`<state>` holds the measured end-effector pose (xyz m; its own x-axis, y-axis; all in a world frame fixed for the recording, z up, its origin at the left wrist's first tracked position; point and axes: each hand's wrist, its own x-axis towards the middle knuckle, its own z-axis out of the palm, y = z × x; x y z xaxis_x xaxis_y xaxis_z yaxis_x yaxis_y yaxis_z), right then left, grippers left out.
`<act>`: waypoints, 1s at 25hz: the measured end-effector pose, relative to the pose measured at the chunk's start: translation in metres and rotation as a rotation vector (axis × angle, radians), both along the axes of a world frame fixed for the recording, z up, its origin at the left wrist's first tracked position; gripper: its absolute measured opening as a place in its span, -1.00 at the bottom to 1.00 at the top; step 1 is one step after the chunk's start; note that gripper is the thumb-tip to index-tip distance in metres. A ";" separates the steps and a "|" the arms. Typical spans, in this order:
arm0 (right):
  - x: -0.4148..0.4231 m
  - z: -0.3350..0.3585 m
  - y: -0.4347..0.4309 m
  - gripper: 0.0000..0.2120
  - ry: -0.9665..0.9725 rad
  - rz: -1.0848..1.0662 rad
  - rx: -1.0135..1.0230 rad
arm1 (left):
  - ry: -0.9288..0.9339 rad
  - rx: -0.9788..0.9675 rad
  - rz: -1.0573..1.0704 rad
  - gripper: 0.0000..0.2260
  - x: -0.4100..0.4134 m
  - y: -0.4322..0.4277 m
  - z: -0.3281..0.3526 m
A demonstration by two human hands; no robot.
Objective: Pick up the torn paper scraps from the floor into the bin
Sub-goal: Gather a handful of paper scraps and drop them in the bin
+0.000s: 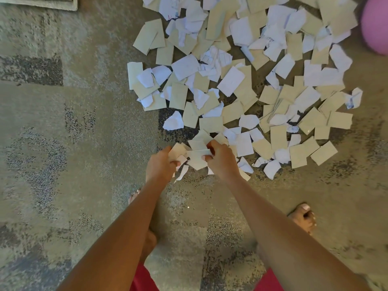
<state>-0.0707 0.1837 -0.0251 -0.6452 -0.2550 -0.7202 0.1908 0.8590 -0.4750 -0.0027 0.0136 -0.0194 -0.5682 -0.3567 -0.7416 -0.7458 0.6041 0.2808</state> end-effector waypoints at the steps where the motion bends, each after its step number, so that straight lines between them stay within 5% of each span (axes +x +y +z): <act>1: -0.004 0.004 0.002 -0.76 -0.008 -0.042 -0.016 | 0.014 0.002 0.022 -0.76 -0.001 -0.001 0.004; 16: -0.097 0.105 0.086 -0.78 0.164 -0.508 -0.199 | 0.245 0.085 0.093 -0.89 -0.134 0.073 0.104; 25: -0.213 0.211 0.199 -0.84 0.510 -0.793 -0.271 | 0.591 0.254 0.077 -0.91 -0.272 0.191 0.204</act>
